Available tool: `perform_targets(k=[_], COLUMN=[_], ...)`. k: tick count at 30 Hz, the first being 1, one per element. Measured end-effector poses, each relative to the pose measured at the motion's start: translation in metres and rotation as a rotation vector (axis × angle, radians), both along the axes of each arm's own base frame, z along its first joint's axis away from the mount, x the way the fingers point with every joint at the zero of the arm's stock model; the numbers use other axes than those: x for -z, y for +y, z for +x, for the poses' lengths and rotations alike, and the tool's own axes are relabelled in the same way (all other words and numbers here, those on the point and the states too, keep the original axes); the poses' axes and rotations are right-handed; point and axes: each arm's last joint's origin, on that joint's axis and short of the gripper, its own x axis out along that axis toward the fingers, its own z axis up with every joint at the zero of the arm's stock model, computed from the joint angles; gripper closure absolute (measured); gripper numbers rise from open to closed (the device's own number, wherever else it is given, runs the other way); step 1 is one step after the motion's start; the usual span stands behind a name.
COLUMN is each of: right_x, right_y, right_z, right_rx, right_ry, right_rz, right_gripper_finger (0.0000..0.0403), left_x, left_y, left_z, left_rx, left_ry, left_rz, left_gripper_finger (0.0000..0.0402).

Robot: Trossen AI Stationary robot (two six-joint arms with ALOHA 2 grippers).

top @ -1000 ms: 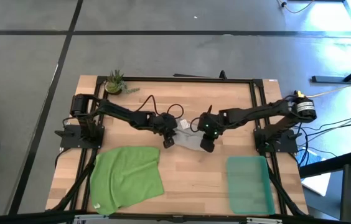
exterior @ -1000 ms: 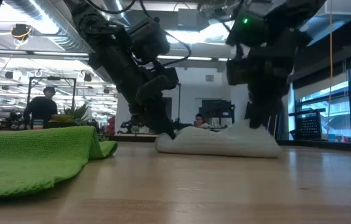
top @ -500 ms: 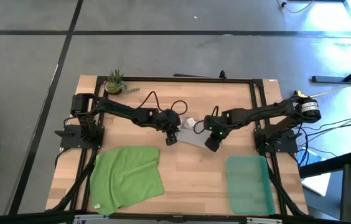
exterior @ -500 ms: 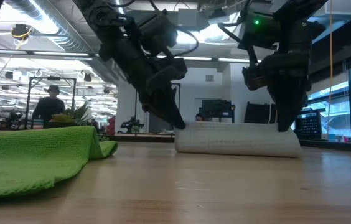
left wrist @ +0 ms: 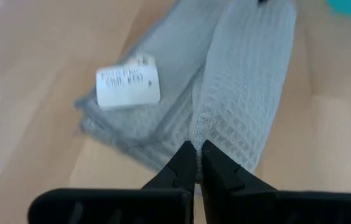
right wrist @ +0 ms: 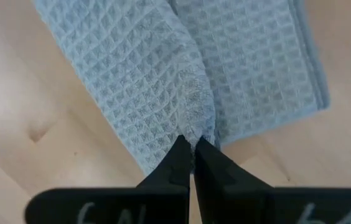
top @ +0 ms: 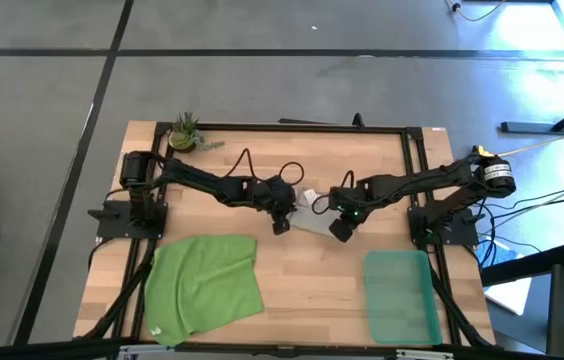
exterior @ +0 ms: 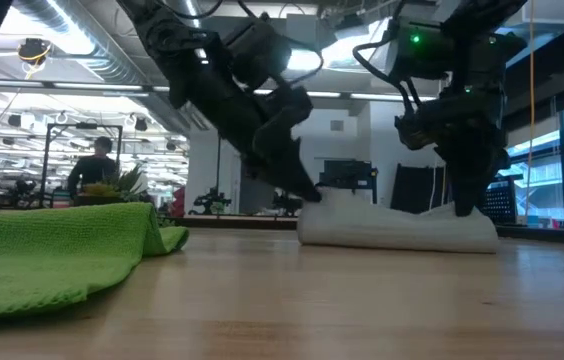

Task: Roll microfiber towels into tight, uniform cylinder then place into a basket
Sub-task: Roll the gray microfiber towel

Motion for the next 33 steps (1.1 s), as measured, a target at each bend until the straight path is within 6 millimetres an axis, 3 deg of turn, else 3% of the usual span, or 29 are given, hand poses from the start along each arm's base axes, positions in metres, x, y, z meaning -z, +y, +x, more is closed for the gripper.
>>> perform_targets(k=[8,16,27,33], right_x=[0.008,0.017,0.016,-0.003], right_y=[0.0,-0.001,-0.005,-0.012], right_z=[0.002,0.004,0.003,0.003], right_rx=[0.002,-0.004,0.006,0.005], right_ry=[0.037,0.07,0.087,0.123], right_rz=[-0.015,-0.01,0.016,0.036], right_gripper_finger=[0.0396,0.0387,0.0277,0.0254], left_x=[0.033,0.039,0.038,0.038], left_y=[0.001,0.001,0.0,0.0], left_z=[0.006,0.008,0.007,0.006], left_rx=[-0.015,-0.038,-0.032,-0.048], left_ry=[0.05,0.052,0.059,0.058], left_rz=[-0.02,-0.048,-0.059,-0.078], left_gripper_finger=[0.0398,0.0398,0.0398,0.0398])
